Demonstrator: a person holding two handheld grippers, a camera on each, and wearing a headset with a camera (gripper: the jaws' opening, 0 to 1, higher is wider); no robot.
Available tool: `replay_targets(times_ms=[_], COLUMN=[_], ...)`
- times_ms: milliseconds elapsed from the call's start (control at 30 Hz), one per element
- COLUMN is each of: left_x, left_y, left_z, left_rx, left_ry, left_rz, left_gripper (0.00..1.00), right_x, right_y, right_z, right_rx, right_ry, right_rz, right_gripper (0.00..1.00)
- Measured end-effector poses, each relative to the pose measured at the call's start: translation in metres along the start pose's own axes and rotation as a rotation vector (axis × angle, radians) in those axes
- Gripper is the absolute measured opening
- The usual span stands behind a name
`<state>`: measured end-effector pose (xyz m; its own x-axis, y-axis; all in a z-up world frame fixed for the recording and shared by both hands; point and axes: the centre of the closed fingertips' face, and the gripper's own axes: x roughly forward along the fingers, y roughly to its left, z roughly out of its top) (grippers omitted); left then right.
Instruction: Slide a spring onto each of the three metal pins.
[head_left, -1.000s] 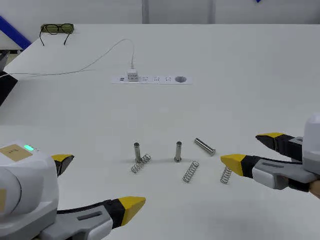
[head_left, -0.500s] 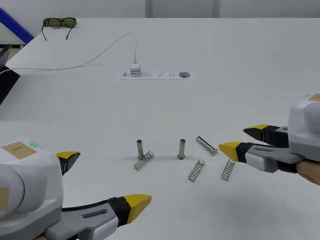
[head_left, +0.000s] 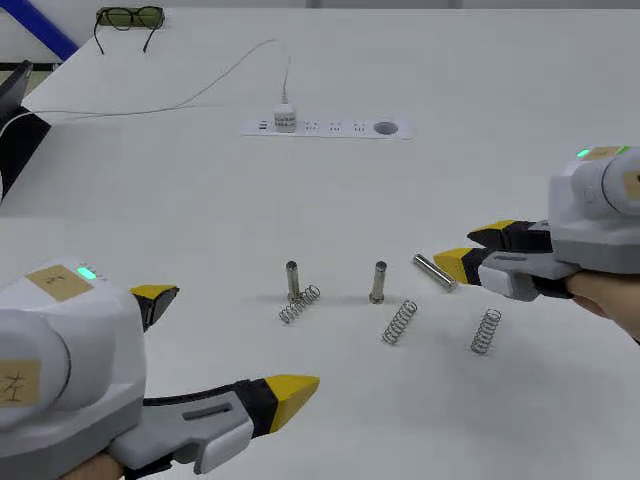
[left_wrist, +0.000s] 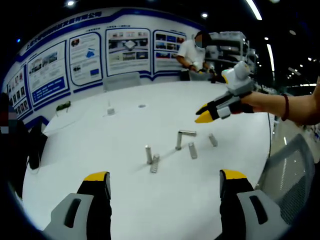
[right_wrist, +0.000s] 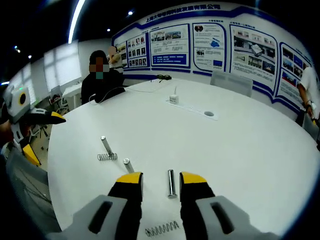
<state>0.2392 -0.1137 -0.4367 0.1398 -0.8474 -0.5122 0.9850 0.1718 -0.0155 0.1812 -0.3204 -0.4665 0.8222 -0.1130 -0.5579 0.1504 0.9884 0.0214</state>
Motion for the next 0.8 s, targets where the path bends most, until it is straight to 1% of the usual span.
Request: replay_targets(times_ms=[167,367,500,633,800], left_x=[0.002,0.004,0.006,0.007,0.008], left_y=[0.001,0.000,0.001,0.001,0.002], left_z=[-0.001,-0.002,-0.004,-0.003,-0.004], left_rx=[0.004,0.007,0.010,0.016,0.029], left_ry=[0.001,-0.003,0.005,-0.001,0.004], left_rz=[-0.001,-0.011,-0.013,-0.015,-0.015], left_gripper=[0.92,0.92,0.92,0.92,0.92], right_x=[0.015,0.035,0.046,0.055,0.064], right_y=[-0.001,-0.003,-0.005,-0.009,-0.011], right_z=[-0.001,-0.009,-0.014,-0.022,-0.028], right_rx=[0.004,-0.025,-0.026,-0.020,-0.015], right_ry=[0.007,0.028,0.042,0.066,0.084], right_rz=[0.012,0.010,0.013,0.001,0.002], right_gripper=[0.27,0.24,0.22,0.20,0.18])
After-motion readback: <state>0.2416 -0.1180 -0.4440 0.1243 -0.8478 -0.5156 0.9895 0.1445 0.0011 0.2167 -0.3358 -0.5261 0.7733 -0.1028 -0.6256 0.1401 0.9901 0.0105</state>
